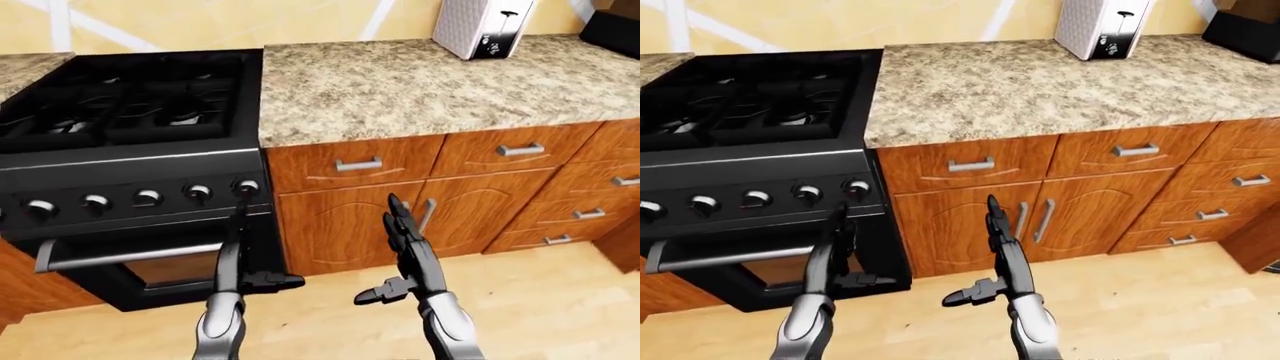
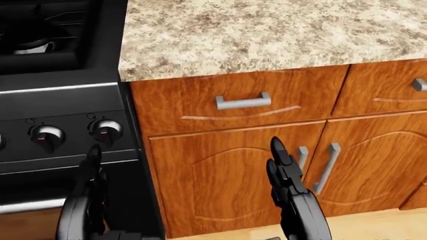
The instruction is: Navigate to the stove.
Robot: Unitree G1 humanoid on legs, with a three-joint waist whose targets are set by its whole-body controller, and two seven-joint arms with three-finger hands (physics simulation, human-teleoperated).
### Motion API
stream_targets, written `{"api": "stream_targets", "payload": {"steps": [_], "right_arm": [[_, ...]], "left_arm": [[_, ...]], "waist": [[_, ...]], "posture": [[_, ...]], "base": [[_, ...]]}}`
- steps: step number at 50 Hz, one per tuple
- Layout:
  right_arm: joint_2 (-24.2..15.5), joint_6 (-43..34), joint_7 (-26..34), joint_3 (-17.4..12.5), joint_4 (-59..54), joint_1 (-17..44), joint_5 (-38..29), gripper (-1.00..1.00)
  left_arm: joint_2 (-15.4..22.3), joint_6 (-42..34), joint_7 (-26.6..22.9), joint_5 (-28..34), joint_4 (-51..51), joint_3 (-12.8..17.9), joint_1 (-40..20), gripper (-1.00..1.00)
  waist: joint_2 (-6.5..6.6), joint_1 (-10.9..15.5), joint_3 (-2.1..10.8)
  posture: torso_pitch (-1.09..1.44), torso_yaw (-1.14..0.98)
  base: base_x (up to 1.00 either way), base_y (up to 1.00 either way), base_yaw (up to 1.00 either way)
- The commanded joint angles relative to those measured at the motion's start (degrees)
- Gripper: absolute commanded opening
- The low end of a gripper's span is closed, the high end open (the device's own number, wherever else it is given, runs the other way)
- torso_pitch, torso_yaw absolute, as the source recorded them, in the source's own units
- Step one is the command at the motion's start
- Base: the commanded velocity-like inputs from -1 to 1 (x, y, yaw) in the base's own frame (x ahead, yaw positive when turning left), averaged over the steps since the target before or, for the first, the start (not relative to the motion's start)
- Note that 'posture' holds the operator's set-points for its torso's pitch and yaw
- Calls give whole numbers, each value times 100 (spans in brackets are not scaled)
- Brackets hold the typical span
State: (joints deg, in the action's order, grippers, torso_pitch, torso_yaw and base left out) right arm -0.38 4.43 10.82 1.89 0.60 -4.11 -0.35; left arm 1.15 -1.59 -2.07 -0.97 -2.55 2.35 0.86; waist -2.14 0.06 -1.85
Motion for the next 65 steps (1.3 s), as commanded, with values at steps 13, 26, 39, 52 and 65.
{"api": "stream_targets", "payload": {"steps": [13,26,39,52,65], "right_arm": [[-25,99,-9,-24,234,60,29,100],[-26,128,7,-14,224,56,13,100],[-23,123,4,-26,207,65,18,100],[-25,107,-3,-29,217,64,26,100],[-27,134,13,-11,223,53,7,100]], "left_arm": [[-7,169,-9,-11,228,-15,-100,100],[-7,169,-9,-11,228,-15,-100,100],[-7,169,-9,-11,228,-15,-100,100],[-7,169,-9,-11,228,-15,-100,100],[-7,169,-9,-11,228,-15,-100,100]], "waist": [[245,-51,72],[270,-4,85],[26,-65,105],[432,13,104],[-102,-95,109]], "posture": [[0,0],[0,0],[0,0],[0,0],[0,0]], "base": [[-4,18,0],[-5,18,0],[-5,18,0],[-5,18,0],[-5,18,0]]}}
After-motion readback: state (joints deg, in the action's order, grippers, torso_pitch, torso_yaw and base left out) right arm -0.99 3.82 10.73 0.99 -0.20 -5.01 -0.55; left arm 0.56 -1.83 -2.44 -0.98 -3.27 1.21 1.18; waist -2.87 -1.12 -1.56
